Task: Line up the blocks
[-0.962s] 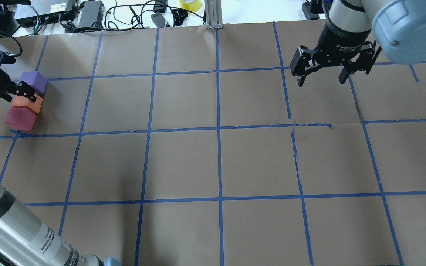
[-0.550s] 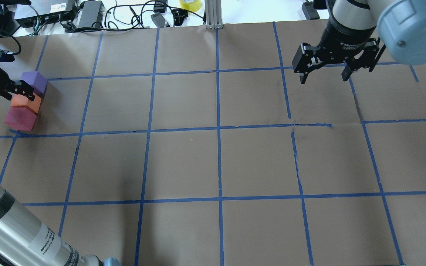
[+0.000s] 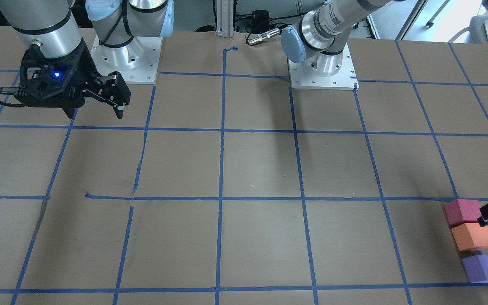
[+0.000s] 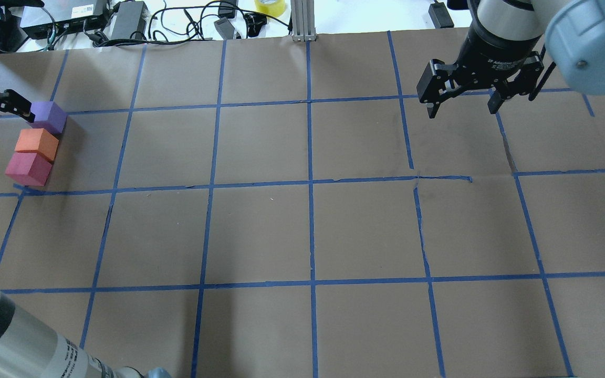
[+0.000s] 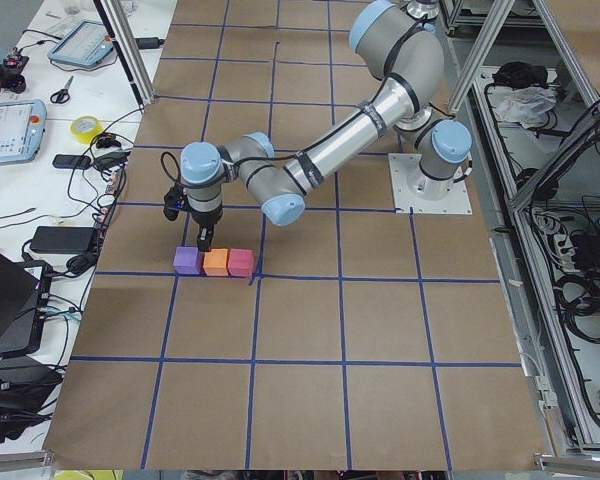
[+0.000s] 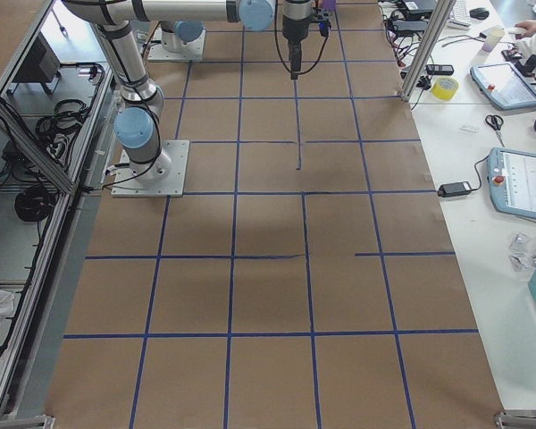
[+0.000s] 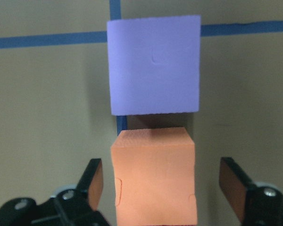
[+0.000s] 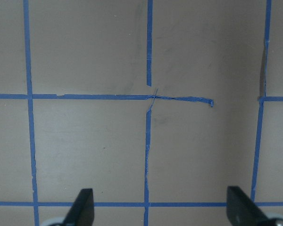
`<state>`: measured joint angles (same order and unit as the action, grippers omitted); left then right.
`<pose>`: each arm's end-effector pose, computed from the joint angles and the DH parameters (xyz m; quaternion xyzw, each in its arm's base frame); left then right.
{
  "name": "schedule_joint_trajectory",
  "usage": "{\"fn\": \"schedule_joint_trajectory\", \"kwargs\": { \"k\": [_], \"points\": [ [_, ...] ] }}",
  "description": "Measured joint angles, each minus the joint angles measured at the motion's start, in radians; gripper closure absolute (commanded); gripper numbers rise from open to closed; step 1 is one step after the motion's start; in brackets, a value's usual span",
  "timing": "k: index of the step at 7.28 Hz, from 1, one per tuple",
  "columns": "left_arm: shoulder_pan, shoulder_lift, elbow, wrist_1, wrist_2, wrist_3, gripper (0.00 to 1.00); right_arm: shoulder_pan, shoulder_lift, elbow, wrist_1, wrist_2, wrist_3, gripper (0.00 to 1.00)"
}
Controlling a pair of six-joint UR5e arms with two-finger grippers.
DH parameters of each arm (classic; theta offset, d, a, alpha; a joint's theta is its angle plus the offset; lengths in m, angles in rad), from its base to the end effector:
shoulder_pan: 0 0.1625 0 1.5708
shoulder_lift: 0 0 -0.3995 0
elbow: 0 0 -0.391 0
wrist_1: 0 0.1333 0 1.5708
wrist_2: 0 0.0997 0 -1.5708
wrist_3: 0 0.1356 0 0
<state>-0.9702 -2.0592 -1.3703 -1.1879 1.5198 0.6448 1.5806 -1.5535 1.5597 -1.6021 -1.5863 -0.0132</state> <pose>0.2655 -0.6357 0.2789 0.0233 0.9983 -0.0534 0.0070 0.1361 -0.4997 0.4265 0.0114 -0.9998 0.0125 0.0078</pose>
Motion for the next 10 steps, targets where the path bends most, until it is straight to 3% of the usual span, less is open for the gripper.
{"fn": "schedule_joint_trajectory", "kwargs": {
  "k": [2, 4, 6, 8, 10],
  "points": [
    [-0.028, 0.199, -0.02, -0.209, -0.001, -0.04, 0.12, 0.002, -0.005, 0.001, 0.004, 0.005, -0.001, 0.0],
    [-0.165, 0.348, -0.023, -0.352, 0.019, -0.298, 0.05, 0.003, -0.006, 0.002, 0.006, 0.006, -0.001, 0.0],
    [-0.413, 0.393, -0.026, -0.352, 0.04, -0.638, 0.0, 0.003, -0.005, 0.002, 0.005, 0.003, -0.001, 0.0],
    [-0.639, 0.389, -0.051, -0.245, 0.051, -0.86, 0.0, 0.005, -0.005, 0.003, 0.007, 0.006, 0.0, 0.0],
    [-0.702, 0.435, -0.136, -0.227, 0.059, -0.9, 0.0, 0.005, -0.006, 0.003, 0.007, 0.006, -0.001, 0.0]
  ]
}}
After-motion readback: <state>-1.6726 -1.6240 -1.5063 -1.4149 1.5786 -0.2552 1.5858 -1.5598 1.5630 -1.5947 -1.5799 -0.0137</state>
